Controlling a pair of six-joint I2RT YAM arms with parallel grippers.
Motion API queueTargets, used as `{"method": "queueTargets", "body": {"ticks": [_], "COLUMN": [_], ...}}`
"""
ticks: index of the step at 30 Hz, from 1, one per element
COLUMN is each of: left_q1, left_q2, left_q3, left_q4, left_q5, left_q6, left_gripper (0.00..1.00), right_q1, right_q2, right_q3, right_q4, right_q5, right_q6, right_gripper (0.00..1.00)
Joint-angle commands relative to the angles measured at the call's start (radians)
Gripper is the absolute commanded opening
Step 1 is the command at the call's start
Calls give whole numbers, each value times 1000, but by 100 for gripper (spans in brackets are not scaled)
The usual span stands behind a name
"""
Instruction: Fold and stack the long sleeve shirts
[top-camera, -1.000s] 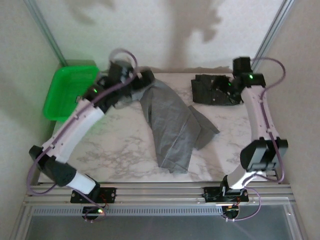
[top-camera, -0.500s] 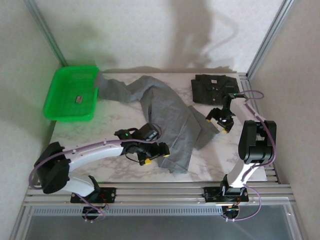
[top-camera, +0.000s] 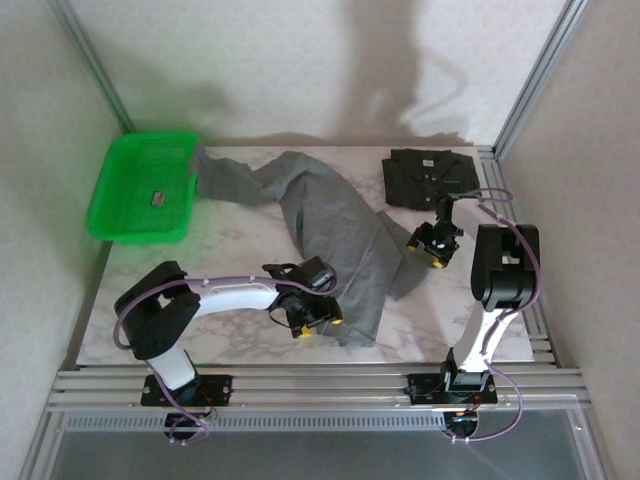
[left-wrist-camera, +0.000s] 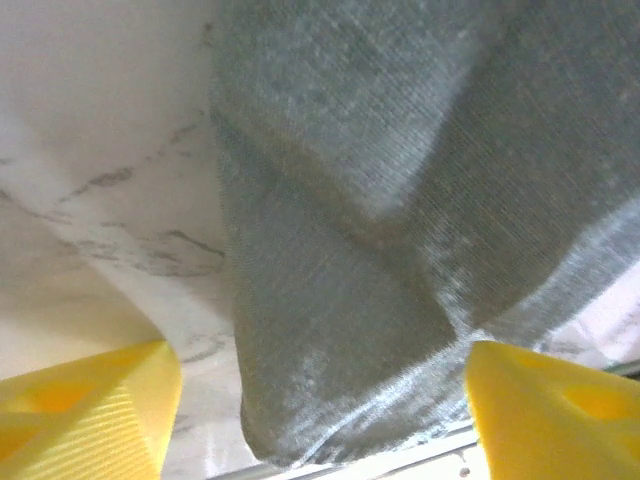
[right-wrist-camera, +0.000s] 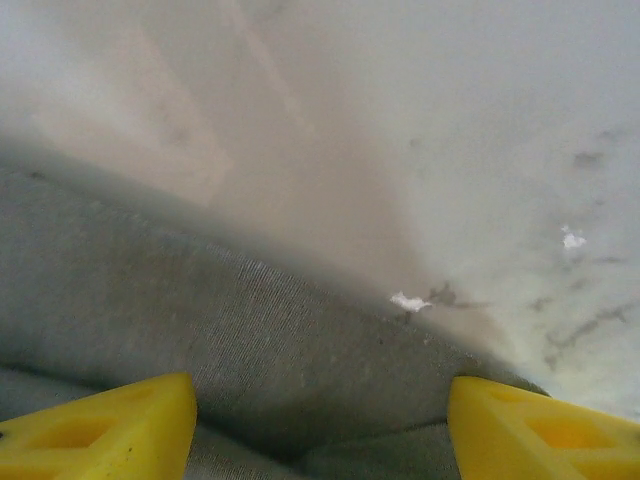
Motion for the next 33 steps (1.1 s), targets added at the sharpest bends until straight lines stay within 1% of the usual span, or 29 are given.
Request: {"method": "queueTargets", "body": {"ticks": [1,3,5,6,8,9,11,12,14,15,17,19,20,23,26,27,29,33], "left_q1": [12,14,15,15,21,28,44,57,89,105,132,157,171,220,288,322,396,546], "left_q2": [83,114,152,161,164,161,142,122,73,43,-14,-66,-95,-202,-331,-379,-462,-594], "left_q3": [72,114,147,147,135,133,125,114,96,97,116,128,128,104,73,63,55,69], "left_q4": [68,56,35,37,34,21,-9,-14,-31,-52,-97,-140,-160,-233,-317,-343,-394,-415], "left_q5": [-104,-123,-129,-130,-139,-155,-186,-198,-218,-236,-269,-297,-313,-377,-446,-470,-512,-512], "left_q6": [61,85,115,120,132,145,164,165,170,174,188,197,198,193,188,191,208,299], "left_gripper": [64,57,49,46,36,27,3,0,0,0,0,0,0,0,0,0,0,0], "right_q1": [7,8,20,27,48,59,71,78,93,99,115,138,152,175,144,127,96,54], "right_q2": [19,24,46,71,128,144,159,172,199,209,229,250,251,243,202,172,83,-40], "right_q3": [40,59,90,112,170,182,190,202,242,261,301,322,313,268,230,222,208,327], "right_q4": [-9,2,21,16,-11,-14,3,2,-20,-28,-57,-87,-80,-63,-19,1,61,8], "right_q5": [86,109,104,97,114,135,150,158,187,188,174,153,131,140,97,82,52,57], "right_q6": [-2,-5,-28,-44,-67,-73,-84,-94,-120,-125,-127,-113,-99,-39,29,55,84,83], "right_gripper": [69,70,72,72,73,73,73,68,63,66,65,58,52,33,3,0,0,0]}}
